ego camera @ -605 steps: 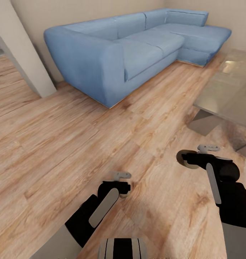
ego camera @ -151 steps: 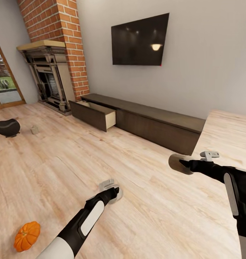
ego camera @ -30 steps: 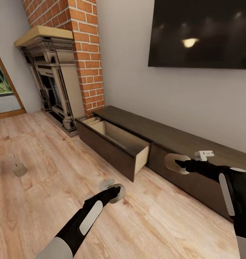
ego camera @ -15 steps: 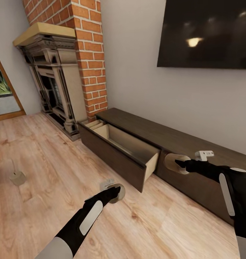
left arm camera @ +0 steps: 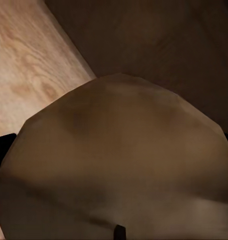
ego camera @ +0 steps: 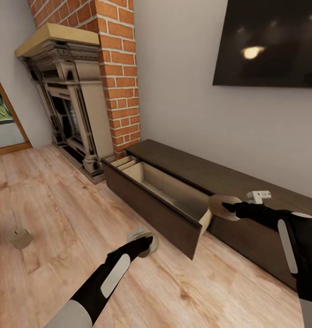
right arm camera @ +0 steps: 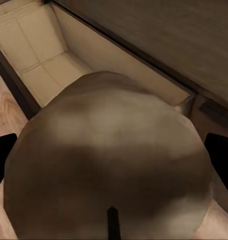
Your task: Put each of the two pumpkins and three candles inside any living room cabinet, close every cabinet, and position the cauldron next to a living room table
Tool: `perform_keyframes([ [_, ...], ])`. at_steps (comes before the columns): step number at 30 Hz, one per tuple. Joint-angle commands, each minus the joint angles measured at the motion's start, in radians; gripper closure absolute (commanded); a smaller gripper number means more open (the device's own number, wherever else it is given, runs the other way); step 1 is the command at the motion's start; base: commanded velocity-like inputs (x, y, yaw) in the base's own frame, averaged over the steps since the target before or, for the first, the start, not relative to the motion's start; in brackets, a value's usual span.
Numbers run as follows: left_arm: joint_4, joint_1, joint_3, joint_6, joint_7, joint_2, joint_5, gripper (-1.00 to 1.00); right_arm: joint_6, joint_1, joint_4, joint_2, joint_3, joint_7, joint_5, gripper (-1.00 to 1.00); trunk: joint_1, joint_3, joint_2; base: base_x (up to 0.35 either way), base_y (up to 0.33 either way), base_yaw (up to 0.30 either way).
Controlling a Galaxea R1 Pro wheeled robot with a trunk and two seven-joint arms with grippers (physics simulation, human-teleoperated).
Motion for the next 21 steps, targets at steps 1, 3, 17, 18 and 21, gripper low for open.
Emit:
perform_keyframes([
  [1, -0.002, -0.001, -0.002, 0.001, 0.008, 0.000, 0.009, 1.00, 0.007, -0.001, -0.001, 0.000, -0.001, 0.003, -0.005, 1.00, 0.000, -0.001, 0.000, 0.283, 0.191, 0.000],
  [3, -0.002, -0.001, -0.002, 0.001, 0.008, 0.000, 0.009, 1.00, 0.008, -0.001, -0.001, 0.000, -0.002, 0.003, -0.005, 1.00, 0.000, -0.001, 0.000, 0.283, 0.191, 0.000],
  [17, -0.493, 0.038, 0.206, 0.400, 0.012, 0.037, 0.108, 1.00, 0.016, -0.002, -0.001, 0.015, 0.001, 0.003, -0.008, 1.00, 0.000, -0.001, 0.000, 0.262, 0.238, -0.197],
  [18, -0.501, 0.034, 0.215, 0.413, 0.011, 0.037, 0.112, 1.00, 0.016, -0.001, -0.001, 0.015, 0.000, 0.003, -0.009, 1.00, 0.000, -0.001, 0.000, 0.247, 0.248, -0.201],
  [21, -0.552, 0.009, 0.253, 0.470, 0.010, 0.038, 0.128, 1.00, 0.017, -0.001, -0.001, 0.015, 0.000, 0.003, -0.012, 1.00, 0.000, -0.001, 0.000, 0.244, 0.248, -0.235],
])
